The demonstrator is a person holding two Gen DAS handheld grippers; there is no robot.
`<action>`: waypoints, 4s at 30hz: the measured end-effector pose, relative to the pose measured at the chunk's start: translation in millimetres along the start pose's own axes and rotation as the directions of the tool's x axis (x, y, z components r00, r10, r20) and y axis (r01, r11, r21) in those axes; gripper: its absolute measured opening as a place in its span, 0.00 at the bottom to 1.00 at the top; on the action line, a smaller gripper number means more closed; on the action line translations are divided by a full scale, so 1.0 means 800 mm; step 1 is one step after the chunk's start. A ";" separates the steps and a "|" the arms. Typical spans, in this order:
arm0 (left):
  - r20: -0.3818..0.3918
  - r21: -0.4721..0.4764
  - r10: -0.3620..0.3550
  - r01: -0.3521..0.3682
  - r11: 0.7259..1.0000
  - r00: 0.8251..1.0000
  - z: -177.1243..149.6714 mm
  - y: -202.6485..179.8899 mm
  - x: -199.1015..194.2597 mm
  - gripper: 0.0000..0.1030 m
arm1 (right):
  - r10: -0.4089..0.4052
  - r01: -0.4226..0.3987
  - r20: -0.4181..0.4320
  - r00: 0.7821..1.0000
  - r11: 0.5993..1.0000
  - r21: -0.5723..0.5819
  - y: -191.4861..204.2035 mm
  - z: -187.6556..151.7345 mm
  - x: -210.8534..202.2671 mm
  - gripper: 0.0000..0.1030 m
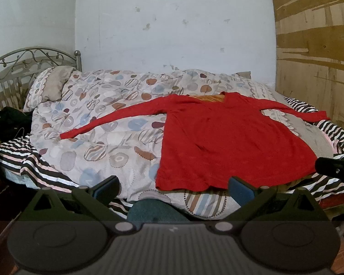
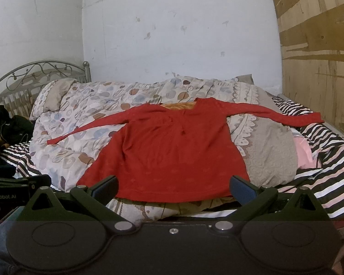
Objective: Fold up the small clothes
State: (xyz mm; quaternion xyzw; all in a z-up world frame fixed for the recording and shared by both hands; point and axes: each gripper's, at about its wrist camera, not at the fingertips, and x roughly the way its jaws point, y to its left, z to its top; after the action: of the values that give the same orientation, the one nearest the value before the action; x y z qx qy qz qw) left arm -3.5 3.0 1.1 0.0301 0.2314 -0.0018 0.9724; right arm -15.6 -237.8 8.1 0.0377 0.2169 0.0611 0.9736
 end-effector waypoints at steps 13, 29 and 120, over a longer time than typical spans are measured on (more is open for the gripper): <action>-0.001 -0.002 0.000 0.000 1.000 1.000 -0.002 0.002 -0.001 1.00 | 0.001 -0.001 -0.002 1.000 1.000 0.001 0.000 -0.001 0.000 1.00; 0.000 0.000 0.001 -0.001 1.000 1.000 -0.001 0.001 0.000 1.00 | 0.000 0.000 -0.002 1.000 1.000 0.001 0.001 0.000 0.000 1.00; -0.207 0.123 -0.175 0.203 0.971 0.963 0.182 -0.098 0.491 1.00 | -0.425 0.454 -0.200 0.883 0.662 0.596 -0.526 0.141 0.388 0.93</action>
State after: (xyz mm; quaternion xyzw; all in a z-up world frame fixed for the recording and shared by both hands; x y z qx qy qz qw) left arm 411.3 -80.0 -50.5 0.0777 0.3262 -0.1083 0.9358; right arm 354.2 -617.9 -61.8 0.3049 0.2483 -0.2503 0.8847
